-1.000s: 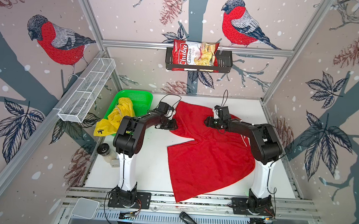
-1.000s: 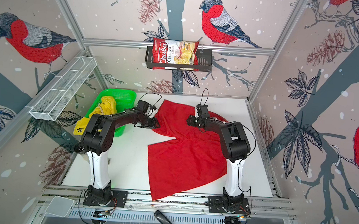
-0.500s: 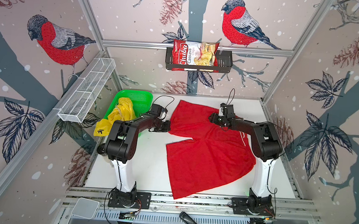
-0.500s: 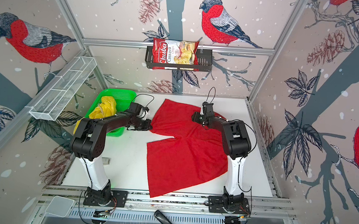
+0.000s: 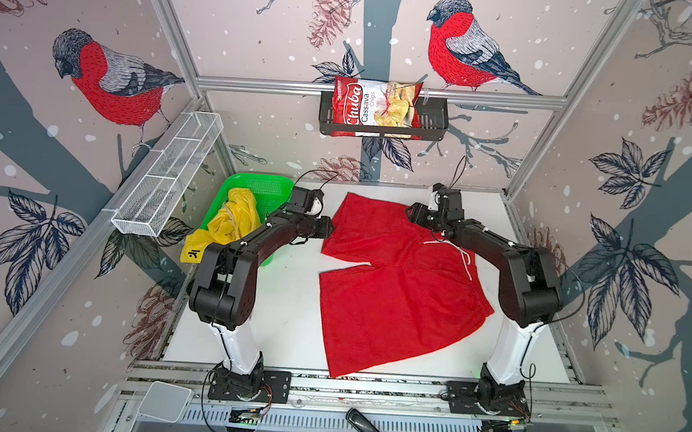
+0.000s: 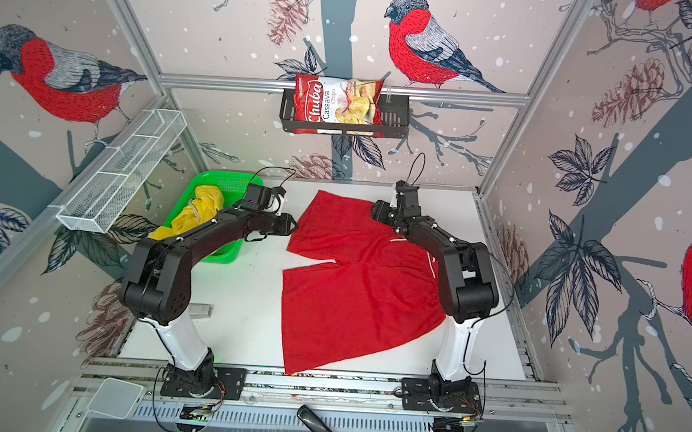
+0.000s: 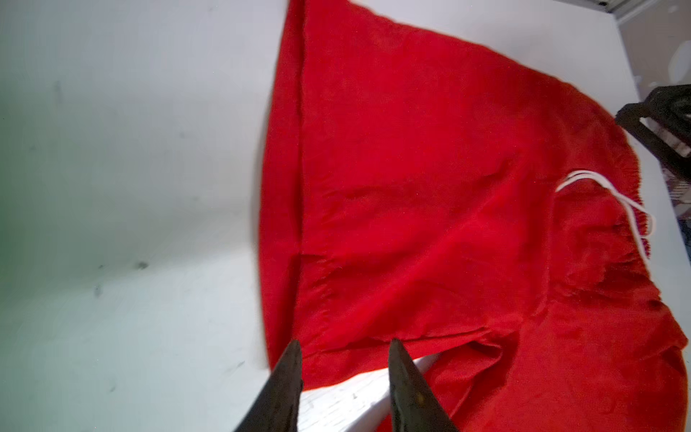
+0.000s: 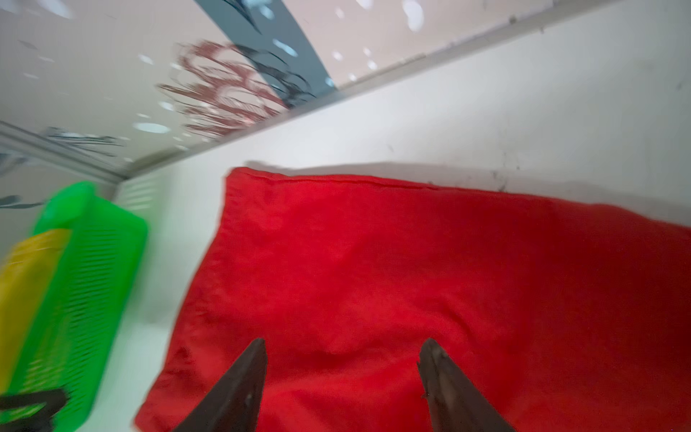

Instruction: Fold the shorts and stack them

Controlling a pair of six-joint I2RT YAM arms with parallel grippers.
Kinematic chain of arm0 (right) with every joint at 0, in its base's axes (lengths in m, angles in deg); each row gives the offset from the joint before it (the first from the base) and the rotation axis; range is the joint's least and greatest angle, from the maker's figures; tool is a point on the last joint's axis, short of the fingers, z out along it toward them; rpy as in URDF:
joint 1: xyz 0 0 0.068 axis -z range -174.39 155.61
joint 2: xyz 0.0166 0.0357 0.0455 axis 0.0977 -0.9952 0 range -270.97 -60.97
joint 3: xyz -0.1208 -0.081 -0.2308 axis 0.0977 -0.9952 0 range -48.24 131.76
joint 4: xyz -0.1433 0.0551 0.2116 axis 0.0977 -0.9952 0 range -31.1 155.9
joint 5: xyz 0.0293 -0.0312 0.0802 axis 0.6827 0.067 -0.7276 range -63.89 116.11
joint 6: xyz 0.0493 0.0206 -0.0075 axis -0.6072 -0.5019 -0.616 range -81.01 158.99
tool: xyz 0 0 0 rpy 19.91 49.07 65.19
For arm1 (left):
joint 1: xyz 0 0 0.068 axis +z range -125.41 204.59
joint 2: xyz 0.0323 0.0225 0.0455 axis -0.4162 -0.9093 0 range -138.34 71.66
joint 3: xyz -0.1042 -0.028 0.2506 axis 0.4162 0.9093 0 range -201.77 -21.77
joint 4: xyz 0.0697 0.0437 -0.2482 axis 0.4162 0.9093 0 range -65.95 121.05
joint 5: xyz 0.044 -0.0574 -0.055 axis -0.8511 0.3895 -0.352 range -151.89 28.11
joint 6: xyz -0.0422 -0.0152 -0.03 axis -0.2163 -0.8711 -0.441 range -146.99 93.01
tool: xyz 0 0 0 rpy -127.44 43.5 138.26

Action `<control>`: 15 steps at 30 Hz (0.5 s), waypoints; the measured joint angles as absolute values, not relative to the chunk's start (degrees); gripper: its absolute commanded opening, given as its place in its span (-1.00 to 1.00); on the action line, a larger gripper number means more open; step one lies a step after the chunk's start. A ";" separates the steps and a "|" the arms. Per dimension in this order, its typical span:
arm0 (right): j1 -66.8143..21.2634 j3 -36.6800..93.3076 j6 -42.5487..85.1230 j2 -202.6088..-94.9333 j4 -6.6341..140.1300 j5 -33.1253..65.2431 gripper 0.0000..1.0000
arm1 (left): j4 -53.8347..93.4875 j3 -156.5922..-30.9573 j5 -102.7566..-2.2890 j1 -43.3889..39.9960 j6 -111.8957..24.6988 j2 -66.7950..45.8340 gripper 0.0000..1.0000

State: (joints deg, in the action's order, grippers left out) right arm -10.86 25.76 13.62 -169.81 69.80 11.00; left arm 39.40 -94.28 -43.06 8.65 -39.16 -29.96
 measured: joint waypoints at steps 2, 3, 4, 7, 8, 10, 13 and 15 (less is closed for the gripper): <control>-9.11 22.85 13.75 -167.88 69.78 10.91 0.33 | 38.72 -95.51 -42.89 5.76 -39.13 -31.12 -0.40; -8.28 21.21 13.77 -167.14 69.67 10.91 0.33 | 38.18 -95.95 -42.78 4.60 -39.13 -32.04 -0.41; -7.17 19.20 13.80 -166.31 69.23 10.84 0.33 | 37.78 -96.60 -42.80 3.21 -39.20 -33.44 -0.42; -4.52 13.98 13.82 -164.17 68.31 10.67 0.33 | 37.26 -99.73 -42.63 -0.29 -39.33 -39.19 -0.45; -3.74 12.29 13.86 -163.36 68.05 10.58 0.33 | 36.95 -100.78 -42.39 -0.86 -39.66 -41.15 -0.46; -2.23 9.67 14.15 -162.13 67.92 10.32 0.33 | 36.36 -102.39 -43.24 -1.19 -40.29 -44.47 -0.48; -0.17 6.92 14.85 -161.15 67.81 9.82 0.33 | 36.71 -103.99 -45.80 -0.77 -40.40 -48.06 -0.48; 0.79 5.69 14.96 -161.04 67.79 9.88 0.33 | 36.76 -104.23 -46.30 0.30 -40.51 -49.31 -0.49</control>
State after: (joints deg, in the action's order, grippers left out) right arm 0.79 5.69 14.96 -161.04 67.79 9.88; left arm 36.76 -104.23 -46.30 0.30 -40.51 -49.31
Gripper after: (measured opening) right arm 0.664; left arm 0.259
